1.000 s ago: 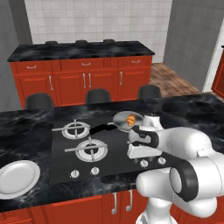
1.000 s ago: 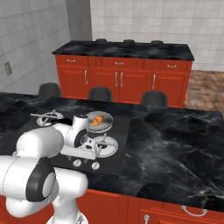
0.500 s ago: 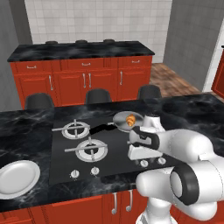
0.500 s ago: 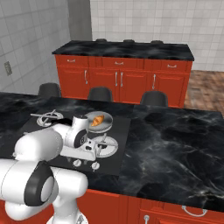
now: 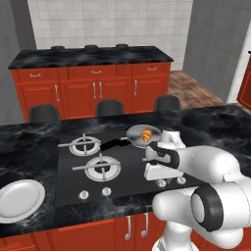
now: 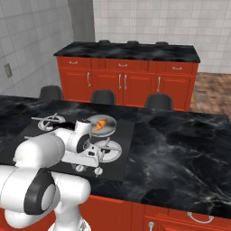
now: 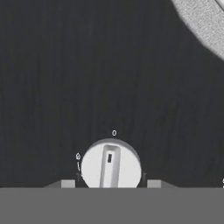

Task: Pick the croissant and place it on the pan. Then turn on the stove to warm the croissant.

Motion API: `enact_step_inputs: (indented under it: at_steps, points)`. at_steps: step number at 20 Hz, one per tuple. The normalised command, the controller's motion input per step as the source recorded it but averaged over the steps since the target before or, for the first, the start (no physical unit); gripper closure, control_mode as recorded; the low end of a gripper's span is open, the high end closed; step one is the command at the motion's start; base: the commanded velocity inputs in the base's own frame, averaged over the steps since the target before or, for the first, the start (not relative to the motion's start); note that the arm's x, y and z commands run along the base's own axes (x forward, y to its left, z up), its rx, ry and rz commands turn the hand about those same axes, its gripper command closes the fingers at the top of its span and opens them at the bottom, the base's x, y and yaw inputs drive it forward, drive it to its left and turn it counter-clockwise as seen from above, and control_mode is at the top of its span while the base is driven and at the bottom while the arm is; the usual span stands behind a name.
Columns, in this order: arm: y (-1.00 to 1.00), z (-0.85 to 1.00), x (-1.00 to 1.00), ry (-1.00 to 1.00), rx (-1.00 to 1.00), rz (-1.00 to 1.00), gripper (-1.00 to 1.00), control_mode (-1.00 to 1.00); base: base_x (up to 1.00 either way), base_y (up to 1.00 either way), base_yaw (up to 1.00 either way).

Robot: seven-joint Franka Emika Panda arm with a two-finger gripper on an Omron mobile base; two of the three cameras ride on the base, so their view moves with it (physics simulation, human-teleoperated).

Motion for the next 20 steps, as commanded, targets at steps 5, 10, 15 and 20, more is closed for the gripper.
enact_step_inputs:
  at_steps: [5, 10, 15, 20]
  points:
    - [0.01, -0.15, -0.05, -0.03, 0.0, 0.04, 1.0, -1.0, 0.0, 0.0, 0.0]
    - [0.05, -0.34, -0.04, -0.06, 0.0, 0.3, 1.0, -1.0, 0.0, 0.0, 0.0]
    - [0.02, -0.41, -0.16, -0.03, 0.0, 0.43, 1.0, -1.0, 0.0, 0.0, 0.0]
    - [0.01, -0.45, -0.26, -0.02, 0.0, 0.42, 1.0, -1.0, 0.0, 0.0, 0.0]
